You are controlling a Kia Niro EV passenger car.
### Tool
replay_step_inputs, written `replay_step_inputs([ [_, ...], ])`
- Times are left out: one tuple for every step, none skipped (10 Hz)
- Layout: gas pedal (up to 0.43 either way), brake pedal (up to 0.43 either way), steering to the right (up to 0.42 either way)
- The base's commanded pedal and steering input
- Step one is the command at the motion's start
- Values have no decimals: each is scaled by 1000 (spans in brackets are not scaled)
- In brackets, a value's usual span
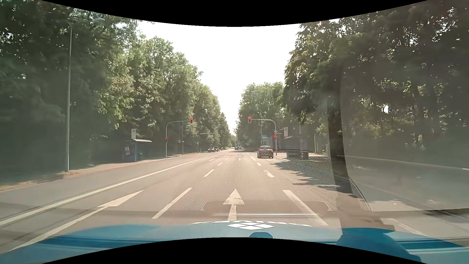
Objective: Follow the waypoints while adhering to traffic rules and regulations
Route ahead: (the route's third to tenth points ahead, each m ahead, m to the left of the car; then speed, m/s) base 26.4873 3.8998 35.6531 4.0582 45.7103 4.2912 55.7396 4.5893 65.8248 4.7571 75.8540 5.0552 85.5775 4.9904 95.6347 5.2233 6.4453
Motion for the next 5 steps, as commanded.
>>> replay_step_inputs([
  [0,140,-7],
  [0,140,-7],
  [0,140,-7],
  [0,146,-6],
  [0,152,-6],
])
